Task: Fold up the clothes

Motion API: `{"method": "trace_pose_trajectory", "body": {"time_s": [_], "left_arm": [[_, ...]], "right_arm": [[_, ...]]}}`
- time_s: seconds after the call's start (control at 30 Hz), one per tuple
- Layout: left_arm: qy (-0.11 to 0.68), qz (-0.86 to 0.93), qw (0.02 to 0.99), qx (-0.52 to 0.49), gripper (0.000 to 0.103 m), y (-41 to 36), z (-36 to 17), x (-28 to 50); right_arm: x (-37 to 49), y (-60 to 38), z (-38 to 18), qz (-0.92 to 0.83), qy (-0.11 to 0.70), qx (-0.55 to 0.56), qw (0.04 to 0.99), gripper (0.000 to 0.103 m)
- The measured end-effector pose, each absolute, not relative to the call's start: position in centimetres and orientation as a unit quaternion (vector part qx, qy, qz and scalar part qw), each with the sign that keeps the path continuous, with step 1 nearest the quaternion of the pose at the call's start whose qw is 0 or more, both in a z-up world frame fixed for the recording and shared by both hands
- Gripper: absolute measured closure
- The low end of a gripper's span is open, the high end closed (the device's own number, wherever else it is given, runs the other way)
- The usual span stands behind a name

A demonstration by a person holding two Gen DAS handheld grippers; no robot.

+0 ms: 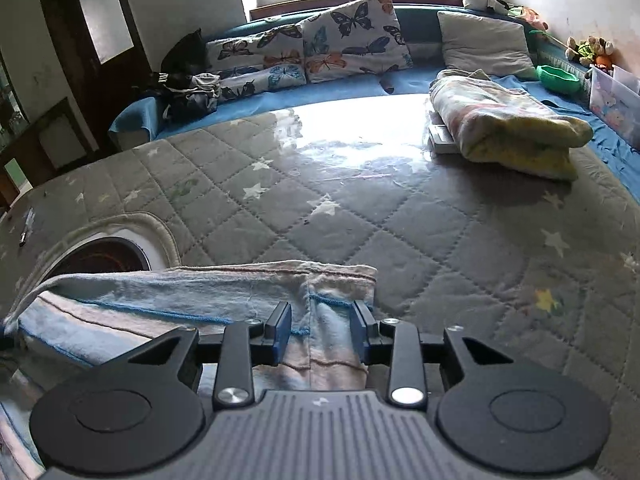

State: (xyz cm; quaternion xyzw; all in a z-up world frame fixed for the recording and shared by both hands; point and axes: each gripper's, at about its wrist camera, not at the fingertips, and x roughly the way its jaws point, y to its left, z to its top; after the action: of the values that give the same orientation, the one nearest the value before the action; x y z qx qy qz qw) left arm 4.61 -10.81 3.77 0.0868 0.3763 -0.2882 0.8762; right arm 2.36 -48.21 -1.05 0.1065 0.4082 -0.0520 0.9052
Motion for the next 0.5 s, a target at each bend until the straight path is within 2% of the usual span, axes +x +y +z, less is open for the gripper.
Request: {"method": "trace_pose_trajectory", "body": {"time_s": [0.07,0.1,0.17,0.3,0.37,0.43,0.5], "left_arm": [[0.36,-0.335,0.862,0.123,0.088,-12.0,3.5,1.8],[0.364,-0.354,0.851,0.133,0.085,-12.4,3.2,0.9],[0.375,-0.37,0.838,0.14,0.084,-12.8,2.6,-0.1],[0.379,-0.351,0.852,0.091,0.084,-11.3,3.4,0.2],[0.36,-0.327,0.871,0.067,0.079,-10.2,4.5,0.3],[0.342,-0.284,0.895,0.046,0.059,-8.9,5.3,0.7],[0.34,-0.239,0.909,0.026,0.058,-7.6,5.6,1.9]], "right_arm": [[2.5,-48.0,-1.1,-0.051,0.409,0.099,0.906,0.068],[2.5,-47.9,-1.1,-0.051,0.409,0.096,0.906,0.066],[2.6,-47.7,-1.1,-0.051,0.409,0.092,0.906,0.065],[2.6,-47.6,-1.1,-0.049,0.408,0.09,0.907,0.062],[2.6,-47.8,-1.1,-0.047,0.408,0.091,0.907,0.062],[2.6,-47.9,-1.2,-0.046,0.407,0.092,0.908,0.062],[2.6,-47.9,-1.2,-0.046,0.407,0.092,0.908,0.062]]}}
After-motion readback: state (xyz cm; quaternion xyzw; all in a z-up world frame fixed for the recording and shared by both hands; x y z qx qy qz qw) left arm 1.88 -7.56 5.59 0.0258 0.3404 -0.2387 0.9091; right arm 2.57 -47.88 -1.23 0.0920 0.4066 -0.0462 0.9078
